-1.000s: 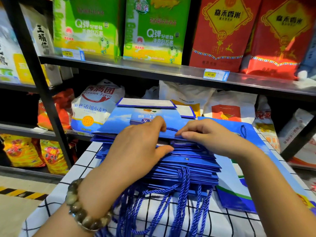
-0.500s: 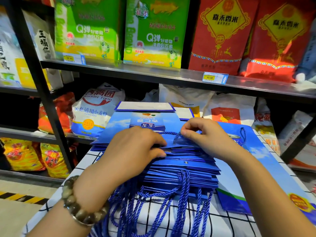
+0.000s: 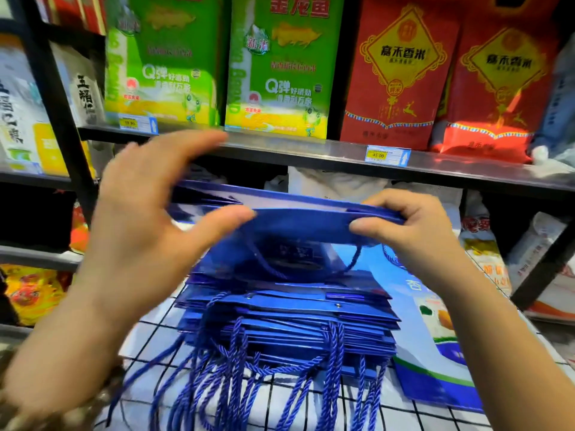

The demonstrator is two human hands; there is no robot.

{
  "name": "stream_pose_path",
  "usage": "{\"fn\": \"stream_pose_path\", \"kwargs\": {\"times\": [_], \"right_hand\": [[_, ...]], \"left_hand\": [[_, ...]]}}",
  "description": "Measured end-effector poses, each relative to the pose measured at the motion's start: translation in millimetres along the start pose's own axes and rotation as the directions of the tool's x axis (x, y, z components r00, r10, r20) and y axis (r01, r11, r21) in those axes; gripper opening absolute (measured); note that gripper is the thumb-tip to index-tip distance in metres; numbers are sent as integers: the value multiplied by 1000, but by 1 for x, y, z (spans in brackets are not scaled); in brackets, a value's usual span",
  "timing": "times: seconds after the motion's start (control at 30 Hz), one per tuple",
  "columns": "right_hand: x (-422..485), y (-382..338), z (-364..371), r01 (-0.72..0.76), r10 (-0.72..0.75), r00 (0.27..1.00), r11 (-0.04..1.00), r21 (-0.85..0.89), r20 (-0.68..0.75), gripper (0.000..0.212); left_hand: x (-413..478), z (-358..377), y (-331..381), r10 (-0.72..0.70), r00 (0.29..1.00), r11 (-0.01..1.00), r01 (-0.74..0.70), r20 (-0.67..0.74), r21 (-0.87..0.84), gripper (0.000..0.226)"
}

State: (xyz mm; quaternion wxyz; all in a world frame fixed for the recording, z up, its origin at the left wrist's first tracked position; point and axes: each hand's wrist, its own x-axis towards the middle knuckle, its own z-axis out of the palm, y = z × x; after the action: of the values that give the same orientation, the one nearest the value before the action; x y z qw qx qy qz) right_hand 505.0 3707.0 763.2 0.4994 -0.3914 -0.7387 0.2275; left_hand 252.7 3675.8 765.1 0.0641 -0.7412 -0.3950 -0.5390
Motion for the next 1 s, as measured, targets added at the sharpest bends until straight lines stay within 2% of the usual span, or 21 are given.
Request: {"fn": "stream_pose_path", "kwargs": {"times": [0.07,0.1,0.13,0.2,0.27,0.3,0.37,0.43,0.5,0.53,0.6,0.63,0.67,0.73,0.8,0.83,0.93,1.0], "right_hand": [[6,0,-4,-28,31,998,998,58,-58,11],[9,1,-4,-44,56,993,992,119,-102,7],[13,4,-4,-45,79,985,975,216,-151,7],[22,10,-2,-33,147,959,906,422,-240,10],[28,13,3,-8,198,939,831,556,-282,11],[29,15,5,12,206,935,794,608,-288,21],[31,24,5,67,190,941,709,702,-281,45],[34,33,3,72,192,945,665,743,-264,63],[35,35,5,-3,190,953,782,623,-234,77],[34,33,8,-19,154,963,858,513,-221,70],[39,26,11,56,47,965,925,375,-259,33],[43,17,10,96,31,948,921,378,-316,15],[48,12,4,127,30,920,921,368,-391,7],[57,1,-14,156,10,858,947,279,-513,10],[61,-6,-36,138,-24,838,976,168,-545,6],[61,-7,-48,109,-30,833,988,111,-553,12],[51,2,-79,-70,65,849,998,11,-525,32],[40,11,-96,-207,158,841,978,-39,-518,47]], "left_hand": [[0,-3,-16,-189,981,914,195,51,-357,77],[-2,-1,-26,-252,960,849,279,122,-449,81],[-4,4,-31,-297,933,798,360,205,-484,75],[-10,19,-40,-331,897,806,431,294,-405,42],[-12,30,-46,-354,898,874,417,260,-251,32],[-11,33,-47,-353,907,889,402,231,-221,28],[-2,32,-44,-374,915,881,402,151,-250,16],[12,27,-36,-395,918,864,383,30,-327,16],[29,20,-21,-412,910,801,340,-43,-493,23],[38,15,-11,-409,911,762,315,-45,-566,25],[57,7,7,-397,917,715,289,-30,-636,24],[67,4,14,-382,924,709,273,-28,-651,23],[78,1,21,-343,939,713,240,-30,-658,21],[99,1,26,-233,970,787,147,-69,-599,13],[120,12,23,-200,974,870,128,-103,-477,24],[129,24,18,-214,973,891,160,-83,-425,35],[145,66,17,-228,968,893,250,104,-374,69],[149,95,23,-229,956,890,282,182,-358,82]]}}
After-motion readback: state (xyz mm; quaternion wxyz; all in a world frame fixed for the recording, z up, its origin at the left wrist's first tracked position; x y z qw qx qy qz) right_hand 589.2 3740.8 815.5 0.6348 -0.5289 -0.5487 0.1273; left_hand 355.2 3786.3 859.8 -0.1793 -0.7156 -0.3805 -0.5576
